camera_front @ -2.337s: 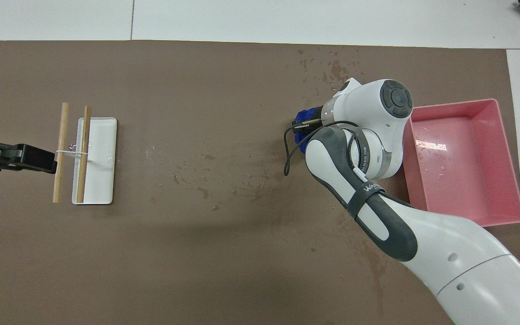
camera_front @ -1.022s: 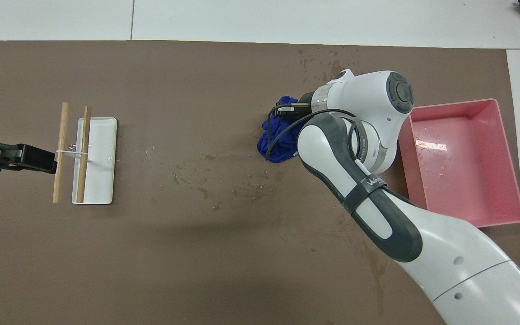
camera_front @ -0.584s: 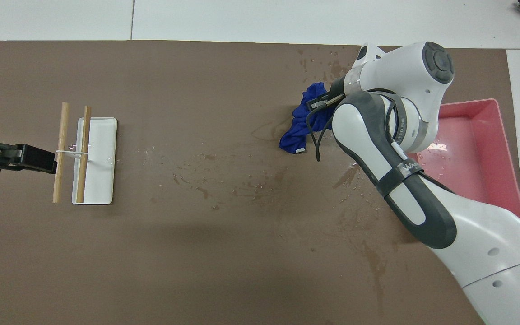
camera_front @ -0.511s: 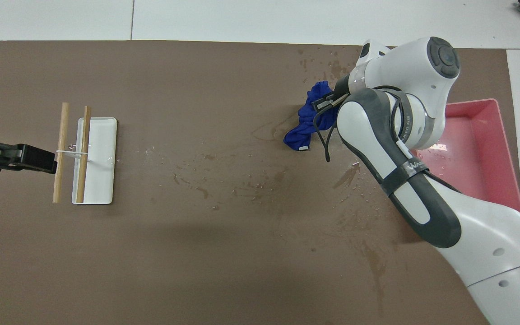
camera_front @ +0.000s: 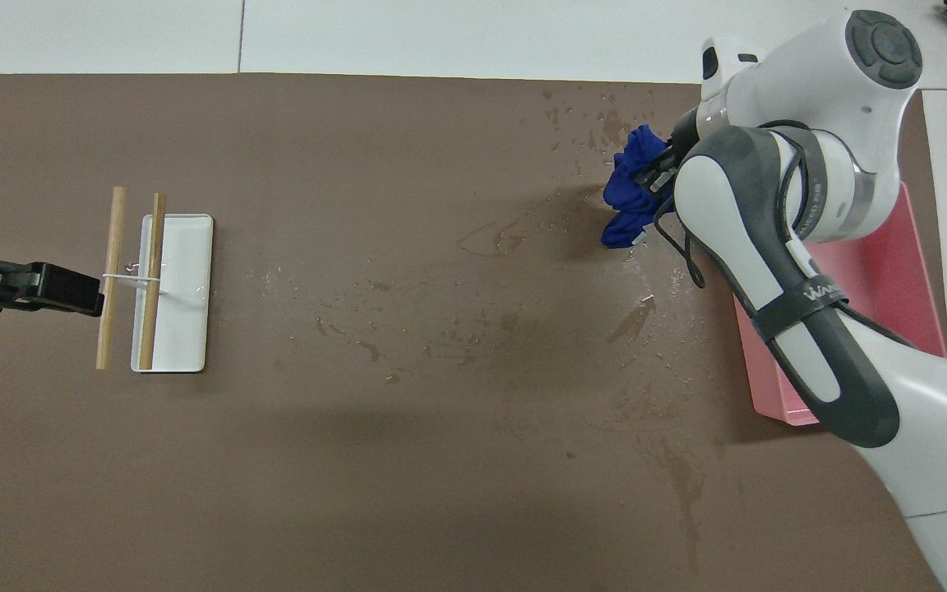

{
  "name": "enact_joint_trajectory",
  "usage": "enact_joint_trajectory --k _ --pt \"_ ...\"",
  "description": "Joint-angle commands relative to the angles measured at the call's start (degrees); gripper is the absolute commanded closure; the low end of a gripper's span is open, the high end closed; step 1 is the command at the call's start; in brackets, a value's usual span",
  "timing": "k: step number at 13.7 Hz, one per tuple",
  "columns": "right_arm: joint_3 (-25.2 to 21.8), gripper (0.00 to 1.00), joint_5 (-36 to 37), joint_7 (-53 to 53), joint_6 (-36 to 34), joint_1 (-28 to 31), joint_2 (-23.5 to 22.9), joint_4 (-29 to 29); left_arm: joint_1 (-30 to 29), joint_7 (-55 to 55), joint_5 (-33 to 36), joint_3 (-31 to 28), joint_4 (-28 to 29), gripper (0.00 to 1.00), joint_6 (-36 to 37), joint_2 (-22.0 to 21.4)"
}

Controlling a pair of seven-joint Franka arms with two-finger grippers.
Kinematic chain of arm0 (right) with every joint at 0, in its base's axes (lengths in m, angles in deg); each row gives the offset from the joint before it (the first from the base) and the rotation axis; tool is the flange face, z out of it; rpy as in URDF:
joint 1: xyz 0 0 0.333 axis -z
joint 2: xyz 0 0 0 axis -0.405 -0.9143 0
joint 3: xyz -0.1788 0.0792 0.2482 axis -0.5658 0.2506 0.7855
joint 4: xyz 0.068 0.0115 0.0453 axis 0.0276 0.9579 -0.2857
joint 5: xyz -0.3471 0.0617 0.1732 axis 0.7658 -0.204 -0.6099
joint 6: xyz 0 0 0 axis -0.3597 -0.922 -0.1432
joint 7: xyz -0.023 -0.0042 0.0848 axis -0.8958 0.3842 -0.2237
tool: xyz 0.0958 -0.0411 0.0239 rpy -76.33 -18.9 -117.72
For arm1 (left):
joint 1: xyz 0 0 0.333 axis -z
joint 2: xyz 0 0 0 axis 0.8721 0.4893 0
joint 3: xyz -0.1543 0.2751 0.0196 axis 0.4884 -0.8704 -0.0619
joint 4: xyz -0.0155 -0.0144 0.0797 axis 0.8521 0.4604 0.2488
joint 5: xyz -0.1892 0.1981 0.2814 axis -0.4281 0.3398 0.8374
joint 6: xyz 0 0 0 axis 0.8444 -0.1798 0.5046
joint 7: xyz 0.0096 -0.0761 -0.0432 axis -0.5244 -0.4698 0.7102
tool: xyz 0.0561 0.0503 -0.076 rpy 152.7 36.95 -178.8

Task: Wipe water with towel using both arms
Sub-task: 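Carry the towel into the pink bin and open the right gripper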

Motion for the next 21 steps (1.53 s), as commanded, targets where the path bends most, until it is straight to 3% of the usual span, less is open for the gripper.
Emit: enact_joint_trajectory --k 1,6,9,11,14,18,19,21 --pt "0.8 1.00 2.0 6.3 -4.6 2.7 0.4 -2.4 -0.1 -0.4 -0.7 -0.3 1.4 0.00 0.0 -1.3" --pt "0.2 1.00 6.8 9.0 -13.3 2.9 6.8 -2.4 -0.1 -0.4 -0.7 -0.4 1.4 0.00 0.0 -1.3" --pt "-0.1 1.00 9.3 9.1 -21.1 3.2 14.6 -2.3 -0.1 -0.4 -0.7 -0.3 1.4 0.00 0.0 -1.3" --pt "-0.1 1.00 10.1 10.0 -25.2 5.2 18.3 -2.3 -0.1 -0.4 -0.7 -0.3 1.4 0.00 0.1 -1.3" --pt "-0.2 1.00 10.1 16.8 -28.2 9.9 20.4 -2.4 -0.1 -0.4 -0.7 -0.3 1.4 0.00 0.0 -1.3" --pt "-0.1 1.00 11.4 21.7 -27.7 13.1 21.5 0.0 -0.1 -0.4 -0.7 -0.4 1.4 0.00 0.0 -1.3" --pt "-0.1 1.00 12.3 21.8 -25.9 13.3 22.9 2.6 -0.1 -0.4 -0.7 -0.3 1.4 0.00 0.0 -1.3" --pt "-0.1 1.00 13.4 24.3 -15.1 13.8 27.7 14.2 -0.1 -0.4 -0.7 -0.3 1.4 0.00 0.0 -1.3"
